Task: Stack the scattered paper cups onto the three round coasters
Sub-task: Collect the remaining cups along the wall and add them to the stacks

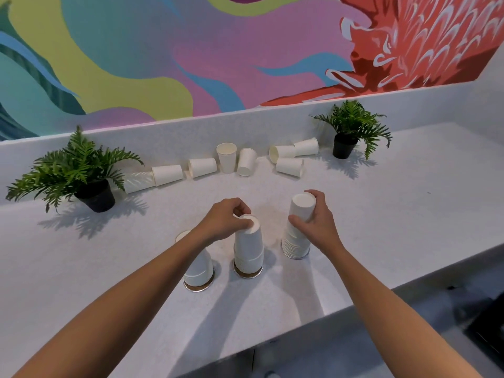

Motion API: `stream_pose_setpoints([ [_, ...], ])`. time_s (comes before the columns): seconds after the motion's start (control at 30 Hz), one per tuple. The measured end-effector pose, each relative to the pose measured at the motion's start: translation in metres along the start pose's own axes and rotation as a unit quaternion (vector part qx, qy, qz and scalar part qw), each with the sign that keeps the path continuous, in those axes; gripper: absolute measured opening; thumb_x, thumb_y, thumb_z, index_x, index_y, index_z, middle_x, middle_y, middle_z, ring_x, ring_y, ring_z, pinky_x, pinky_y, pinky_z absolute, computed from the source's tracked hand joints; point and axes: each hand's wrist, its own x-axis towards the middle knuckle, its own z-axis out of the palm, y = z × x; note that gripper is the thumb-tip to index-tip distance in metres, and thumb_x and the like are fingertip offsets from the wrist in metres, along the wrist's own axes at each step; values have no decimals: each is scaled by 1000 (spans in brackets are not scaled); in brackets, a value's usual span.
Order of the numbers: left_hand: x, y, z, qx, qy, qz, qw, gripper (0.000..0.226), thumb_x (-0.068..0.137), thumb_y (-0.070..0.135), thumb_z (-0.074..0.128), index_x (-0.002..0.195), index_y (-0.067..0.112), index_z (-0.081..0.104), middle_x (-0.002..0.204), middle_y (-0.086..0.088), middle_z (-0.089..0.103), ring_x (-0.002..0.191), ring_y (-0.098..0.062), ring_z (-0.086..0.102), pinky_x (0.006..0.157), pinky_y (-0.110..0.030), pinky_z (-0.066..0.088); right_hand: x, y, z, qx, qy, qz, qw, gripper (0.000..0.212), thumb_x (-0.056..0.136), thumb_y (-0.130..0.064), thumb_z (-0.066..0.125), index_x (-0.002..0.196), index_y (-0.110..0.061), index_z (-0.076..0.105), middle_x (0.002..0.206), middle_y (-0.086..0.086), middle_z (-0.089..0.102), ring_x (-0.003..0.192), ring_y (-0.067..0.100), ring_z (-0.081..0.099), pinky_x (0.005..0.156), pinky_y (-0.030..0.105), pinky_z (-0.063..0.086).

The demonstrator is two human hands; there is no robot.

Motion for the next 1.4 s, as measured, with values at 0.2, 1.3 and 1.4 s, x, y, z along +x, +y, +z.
stream_pose_setpoints([
  [0.2, -1, 3, -1, 4, -3, 1, 1000, 21, 86, 26, 68, 104, 17, 62, 104, 2, 61, 91, -15, 57, 74, -28, 51, 6, -3, -7, -3, 13, 4, 1000, 77, 72, -38, 81, 132, -28, 35, 120, -2, 54, 108, 18, 53, 92, 32, 47],
  [1.3, 206, -23, -14, 120, 42, -126, 984, 59, 86, 41, 66, 132, 14, 41, 136, -7, 44, 115, -25, 54, 95, -36, 48, 238, 11, 25, -422, -62, 2, 905, 42, 89, -35, 59, 126, -15, 51, 128, 8, 49, 116, 25, 47, 94, 36, 42],
  [1.4, 227, -29, -6, 201, 46, -104, 973, 60, 87, 41, 64, 135, 15, 38, 138, -6, 40, 117, -24, 52, 93, -36, 51, 257, 22, 35, -461, -57, 5, 885, 55, 85, -41, 63, 130, -17, 44, 130, 8, 45, 118, 25, 44, 94, 37, 41],
])
